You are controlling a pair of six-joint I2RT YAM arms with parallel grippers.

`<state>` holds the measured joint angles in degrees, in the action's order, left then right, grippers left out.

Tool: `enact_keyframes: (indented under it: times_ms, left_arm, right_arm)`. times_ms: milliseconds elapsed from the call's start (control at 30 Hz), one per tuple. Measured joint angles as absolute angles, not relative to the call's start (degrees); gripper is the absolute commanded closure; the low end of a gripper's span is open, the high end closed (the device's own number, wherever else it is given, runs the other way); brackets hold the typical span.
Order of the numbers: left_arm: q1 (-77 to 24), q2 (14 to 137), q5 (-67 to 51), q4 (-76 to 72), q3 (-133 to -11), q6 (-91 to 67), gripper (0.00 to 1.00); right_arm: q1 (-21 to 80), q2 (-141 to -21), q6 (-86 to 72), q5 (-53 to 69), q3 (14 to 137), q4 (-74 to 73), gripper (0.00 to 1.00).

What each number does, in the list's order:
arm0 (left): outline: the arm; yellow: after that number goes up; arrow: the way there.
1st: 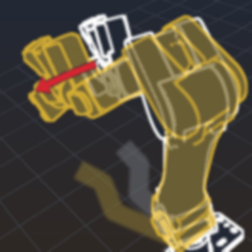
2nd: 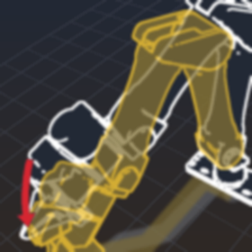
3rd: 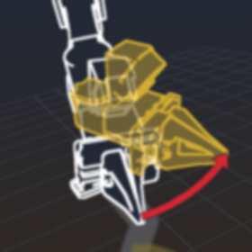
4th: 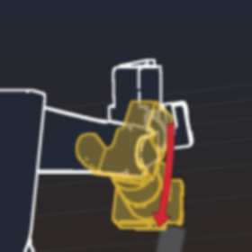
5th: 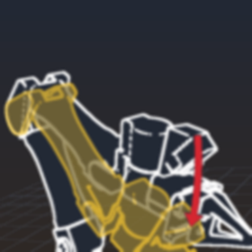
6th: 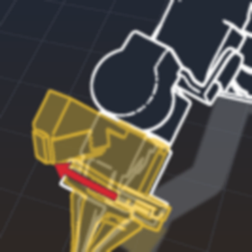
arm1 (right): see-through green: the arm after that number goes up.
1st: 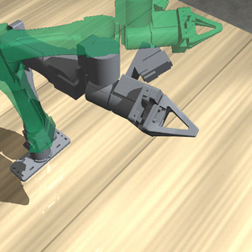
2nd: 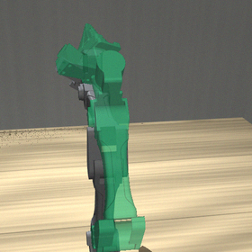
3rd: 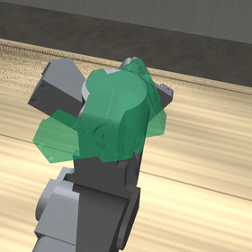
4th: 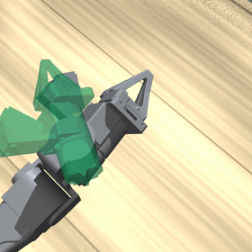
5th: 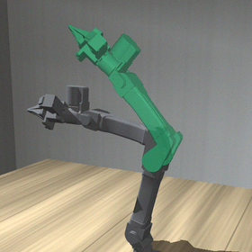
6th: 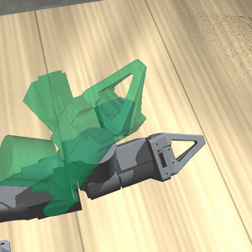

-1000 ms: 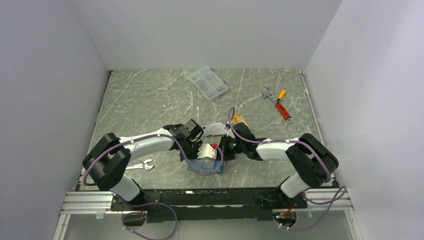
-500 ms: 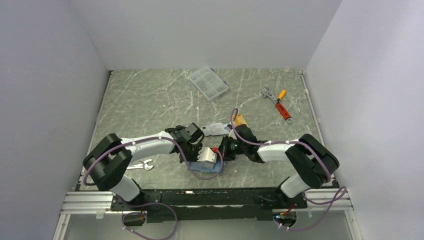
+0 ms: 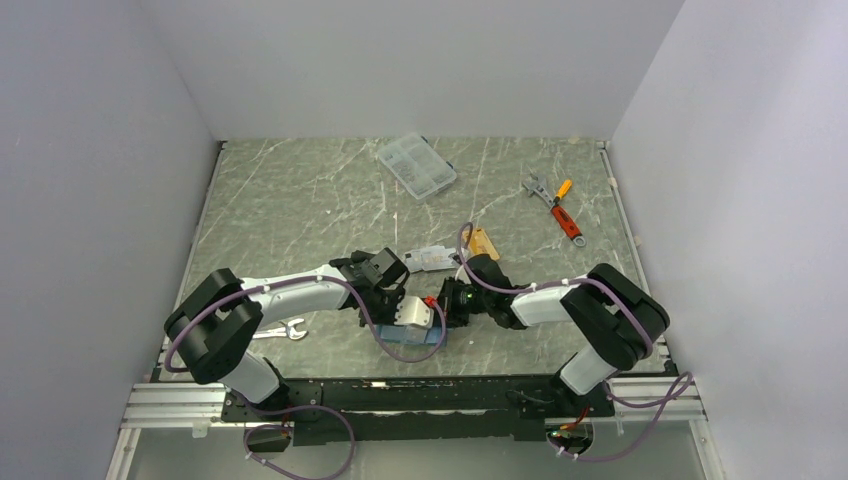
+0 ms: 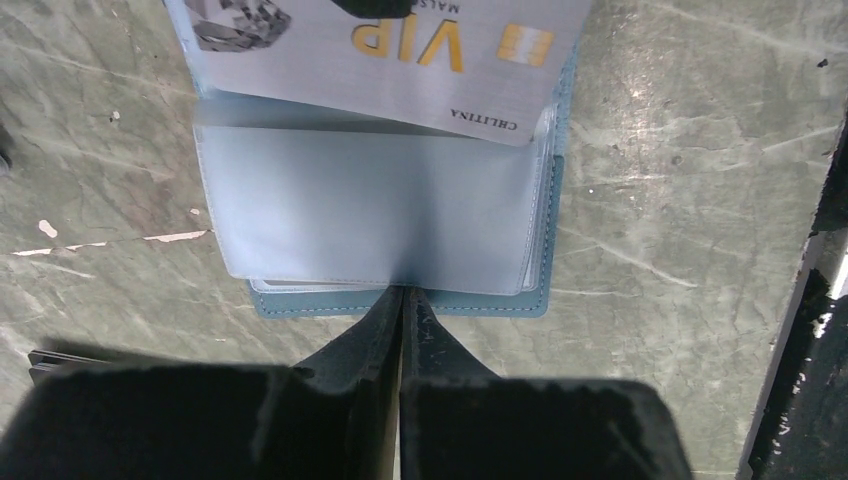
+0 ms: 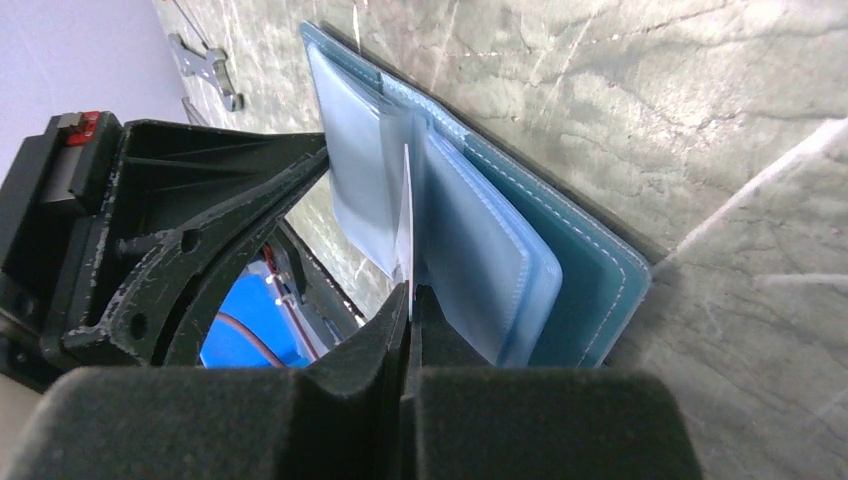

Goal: Put the credit cards into the card holder
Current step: Insert the credit card into the card holder.

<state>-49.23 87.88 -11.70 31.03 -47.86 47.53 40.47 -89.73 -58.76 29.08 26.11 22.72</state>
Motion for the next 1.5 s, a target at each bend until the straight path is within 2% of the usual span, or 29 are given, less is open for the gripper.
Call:
enact_keyframes:
  times_ms: [800,1500]
  left_arm:
    - [-50.13,87.55,-10.31,30.7,-47.48,47.53,0.98]
    - [-50.46,87.09,-8.1,31.51,-47.46,47.09,1.0]
  right_arm:
    - [41.19,-93.41,-57.65,31.7,28.42,24.29,1.0]
    - [41.43,-98.26,-56.93,33.39,31.29,25.34,1.0]
